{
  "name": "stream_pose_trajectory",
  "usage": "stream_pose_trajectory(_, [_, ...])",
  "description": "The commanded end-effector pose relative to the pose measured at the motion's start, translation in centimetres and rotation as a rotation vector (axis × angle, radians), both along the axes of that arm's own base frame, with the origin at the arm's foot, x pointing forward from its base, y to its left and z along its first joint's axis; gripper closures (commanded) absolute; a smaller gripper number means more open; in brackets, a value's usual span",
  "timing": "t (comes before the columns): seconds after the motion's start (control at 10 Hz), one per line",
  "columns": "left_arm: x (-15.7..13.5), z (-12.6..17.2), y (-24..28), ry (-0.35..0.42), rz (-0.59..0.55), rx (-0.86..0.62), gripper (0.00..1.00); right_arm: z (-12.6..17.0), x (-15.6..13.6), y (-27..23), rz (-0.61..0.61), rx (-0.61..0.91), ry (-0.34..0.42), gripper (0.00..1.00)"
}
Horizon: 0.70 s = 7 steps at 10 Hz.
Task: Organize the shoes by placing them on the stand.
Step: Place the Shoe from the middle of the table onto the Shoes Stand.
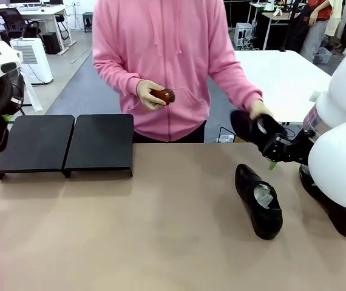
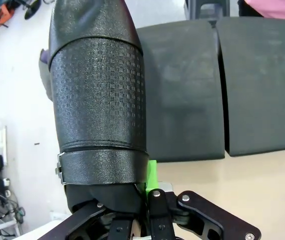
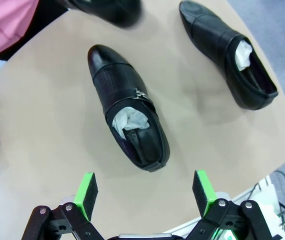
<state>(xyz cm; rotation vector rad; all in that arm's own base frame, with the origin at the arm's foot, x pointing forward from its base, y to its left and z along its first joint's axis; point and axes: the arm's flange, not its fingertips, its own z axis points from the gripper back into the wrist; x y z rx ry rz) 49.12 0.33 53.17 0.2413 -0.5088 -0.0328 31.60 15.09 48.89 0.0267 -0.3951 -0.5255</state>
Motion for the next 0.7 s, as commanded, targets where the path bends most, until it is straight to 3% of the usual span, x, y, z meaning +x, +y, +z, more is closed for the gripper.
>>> stream_pose_trajectory(0.0, [0.9, 0.1, 2.1, -0.039, -0.037, -0.011, 1.00, 0.0, 0.0, 0.0, 0.000, 0.000, 0.000, 0.00])
stream_pose_trajectory(0.2, [2.6, -0.6, 4.3, -0.030, -0.031, -0.022, 1.00, 4.4, -2.9, 3.1, 0.124, -0.065, -0.028, 0.00])
stream_pose_trajectory(0.3, [3.5, -0.8, 5.4, -0.028, -0.019, -0.036, 1.00, 5.1, -4.3, 4.9, 0.171, -0.051, -0.018, 0.00])
stream_pose_trajectory(0.6, [5.5, -1.3, 6.9, -0.051, -0.023, -0.108, 1.00, 4.5, -7.1, 8.1, 0.302, 0.003, 0.032, 0.00])
